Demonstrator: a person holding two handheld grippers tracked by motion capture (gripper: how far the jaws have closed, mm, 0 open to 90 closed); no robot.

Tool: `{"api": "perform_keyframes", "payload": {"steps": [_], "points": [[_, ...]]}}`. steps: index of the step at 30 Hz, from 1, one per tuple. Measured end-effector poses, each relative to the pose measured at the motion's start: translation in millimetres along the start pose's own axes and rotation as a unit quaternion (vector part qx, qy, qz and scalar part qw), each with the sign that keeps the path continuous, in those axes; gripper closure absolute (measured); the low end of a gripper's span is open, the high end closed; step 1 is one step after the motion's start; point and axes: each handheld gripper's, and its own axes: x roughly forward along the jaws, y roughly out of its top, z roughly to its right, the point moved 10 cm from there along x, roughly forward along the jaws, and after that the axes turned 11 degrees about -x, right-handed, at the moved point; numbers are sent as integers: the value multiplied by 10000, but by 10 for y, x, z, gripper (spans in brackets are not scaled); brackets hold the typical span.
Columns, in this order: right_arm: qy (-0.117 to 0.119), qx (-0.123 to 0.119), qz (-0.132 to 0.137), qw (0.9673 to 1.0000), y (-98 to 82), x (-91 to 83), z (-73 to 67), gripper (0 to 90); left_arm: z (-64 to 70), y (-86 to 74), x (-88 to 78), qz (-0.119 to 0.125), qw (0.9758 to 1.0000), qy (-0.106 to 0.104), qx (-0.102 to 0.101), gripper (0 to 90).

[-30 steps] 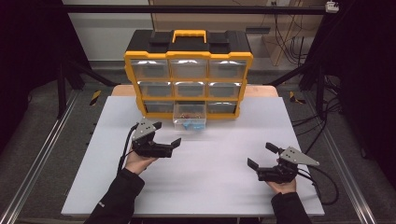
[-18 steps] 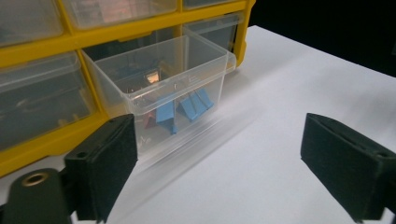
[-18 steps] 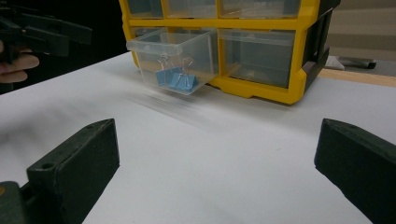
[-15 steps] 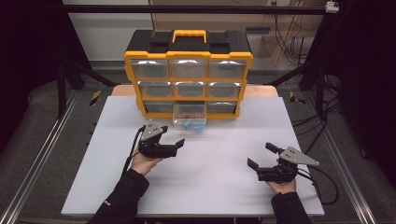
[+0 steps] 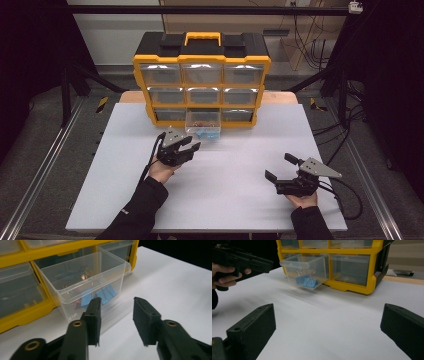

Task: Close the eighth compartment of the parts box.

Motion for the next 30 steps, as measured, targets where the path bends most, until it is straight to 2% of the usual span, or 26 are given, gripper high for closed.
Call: {"api": "perform_keyframes", "payload": {"steps": [1, 6, 7, 12, 16, 22, 30], "points": [[-40, 114, -44, 9999, 1, -2, -6, 5, -2, -2, 19, -23, 10000, 3, 13, 617], [-23, 65, -17, 10000, 3, 0, -4, 5, -23, -34, 114, -121, 9999, 72, 61, 711], [-26, -14, -8, 10000, -1, 5, 8, 5, -33, -38, 133, -134, 9998, 104, 61, 733], [-7, 42, -47, 10000, -11, 5, 0, 5, -58, -30, 210, -169, 9998, 118, -26, 809], [-36, 118, -29, 9999, 3, 0, -5, 5, -46, -12, 272, -179, 9997, 132, 43, 862], [-39, 73, -22, 10000, 0, 8, -1, 5, -71, 5, 338, -228, 9995, 191, 91, 889], [-35, 68, -16, 10000, 3, 5, 0, 5, -119, 43, 419, -267, 9995, 188, -14, 889]]}}
